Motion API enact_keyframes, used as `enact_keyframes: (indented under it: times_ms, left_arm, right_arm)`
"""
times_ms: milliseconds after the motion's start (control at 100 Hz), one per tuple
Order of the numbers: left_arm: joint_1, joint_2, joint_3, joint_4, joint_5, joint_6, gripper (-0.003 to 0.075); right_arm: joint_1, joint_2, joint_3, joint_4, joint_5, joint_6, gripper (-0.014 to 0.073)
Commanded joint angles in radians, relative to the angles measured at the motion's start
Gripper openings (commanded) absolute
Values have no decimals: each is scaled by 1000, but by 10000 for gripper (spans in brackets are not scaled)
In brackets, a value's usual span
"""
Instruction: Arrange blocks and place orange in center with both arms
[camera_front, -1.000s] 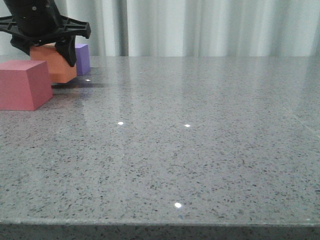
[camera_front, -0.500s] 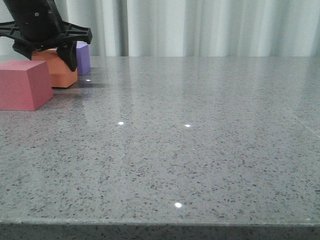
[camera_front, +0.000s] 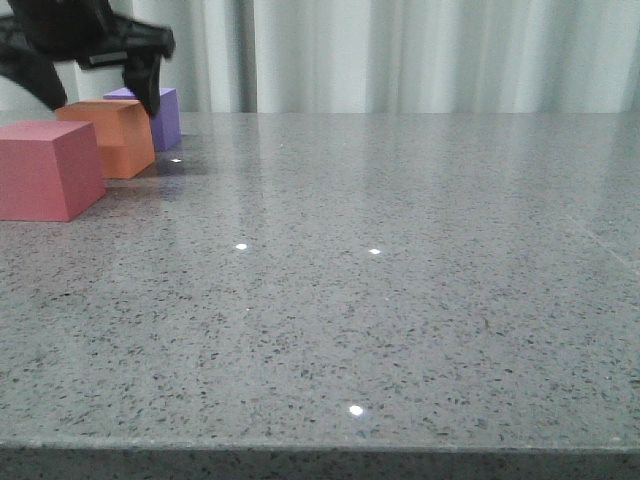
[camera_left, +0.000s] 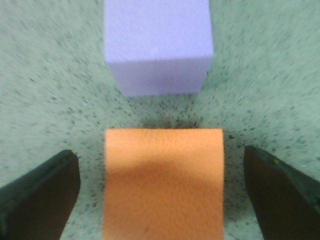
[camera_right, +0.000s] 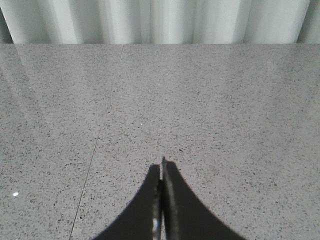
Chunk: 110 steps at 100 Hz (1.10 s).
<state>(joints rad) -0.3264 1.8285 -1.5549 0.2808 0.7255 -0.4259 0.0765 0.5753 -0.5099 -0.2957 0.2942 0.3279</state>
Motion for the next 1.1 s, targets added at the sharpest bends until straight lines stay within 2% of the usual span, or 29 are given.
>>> enact_keyframes:
  times_ms: [0, 170, 360, 660, 970, 1090]
  left_arm:
    - [2, -118, -38, 16, -16, 0, 631]
    - [2, -250, -17, 16, 15, 0, 631]
    - [2, -426, 99, 16, -22, -16, 630]
    - [2, -790, 459, 16, -187, -34, 629]
    - [2, -1196, 838, 28, -286, -34, 627]
    - [2, -1337, 944, 32, -284, -34, 581]
  right_arm:
    - [-6, -2, -28, -22, -76, -3, -110]
    - [-6, -2, -28, -22, -76, -3, -110]
    - [-6, -2, -28, -22, -76, -3, -110]
    - [-6, -2, -28, -22, -76, -3, -110]
    - [-6, -2, -28, -22, -76, -3, -110]
    - [-6, -2, -28, -22, -76, -3, -110]
